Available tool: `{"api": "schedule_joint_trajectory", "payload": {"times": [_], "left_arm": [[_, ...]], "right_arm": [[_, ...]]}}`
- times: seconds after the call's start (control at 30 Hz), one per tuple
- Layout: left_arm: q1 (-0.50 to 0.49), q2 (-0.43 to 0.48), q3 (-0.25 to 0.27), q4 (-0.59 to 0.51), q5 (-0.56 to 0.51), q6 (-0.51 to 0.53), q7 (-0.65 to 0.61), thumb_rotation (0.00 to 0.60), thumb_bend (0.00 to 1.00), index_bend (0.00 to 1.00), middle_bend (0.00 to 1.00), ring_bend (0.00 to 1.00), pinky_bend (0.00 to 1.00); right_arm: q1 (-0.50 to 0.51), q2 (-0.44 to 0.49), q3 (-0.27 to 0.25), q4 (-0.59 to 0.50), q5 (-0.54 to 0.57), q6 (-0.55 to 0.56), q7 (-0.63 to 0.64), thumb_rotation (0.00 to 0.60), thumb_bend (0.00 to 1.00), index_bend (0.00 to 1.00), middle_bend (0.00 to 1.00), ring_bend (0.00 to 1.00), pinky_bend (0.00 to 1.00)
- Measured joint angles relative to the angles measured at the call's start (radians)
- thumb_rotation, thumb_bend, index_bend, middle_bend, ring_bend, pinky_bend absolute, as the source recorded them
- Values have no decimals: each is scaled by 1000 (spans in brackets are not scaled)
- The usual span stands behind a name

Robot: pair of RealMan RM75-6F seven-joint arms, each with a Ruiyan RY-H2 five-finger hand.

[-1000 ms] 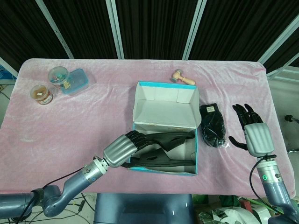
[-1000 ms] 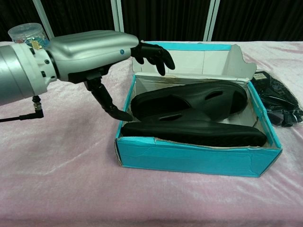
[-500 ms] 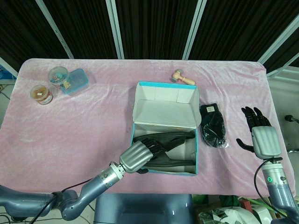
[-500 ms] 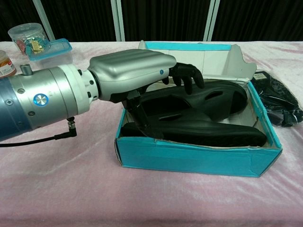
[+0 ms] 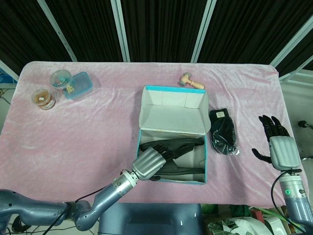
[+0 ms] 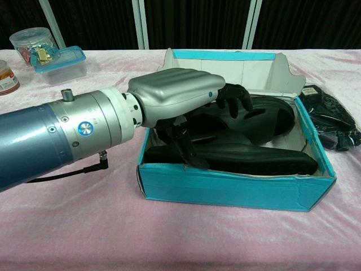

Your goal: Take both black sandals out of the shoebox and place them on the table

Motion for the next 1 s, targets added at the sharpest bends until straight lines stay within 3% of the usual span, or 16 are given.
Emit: {"api": "schedule_joint_trajectory", "payload": {"times": [0.3,0.4,0.5,0.73,1.0], "left_arm": [[-62,-78,-27,72,-137,-4,106,600,162,241,317,289,260],[-90,-101,-36,83,-188,-3,143,600,311,308,406,374,292],[-104,-110,-39,88,-202,4,152,600,394,344,465,426,312],[-100,-108,-26,84,-173,36,131,600,413,366,529,467,303],[-66,-89,-10,68,-48,96,-16,600,387,362,529,467,299]], "right_arm": [[-19,-1,-7,17,-18,17,47,600,105,0,64,11,201],[-25,-3,-8,22,-18,19,57,600,105,0,64,11,201],[-28,-3,-8,25,-16,20,62,600,105,0,64,11,201],[-35,-5,-5,31,-12,21,78,600,105,0,64,12,201],[-34,-6,1,26,-14,21,75,600,105,0,64,11,201]]}}
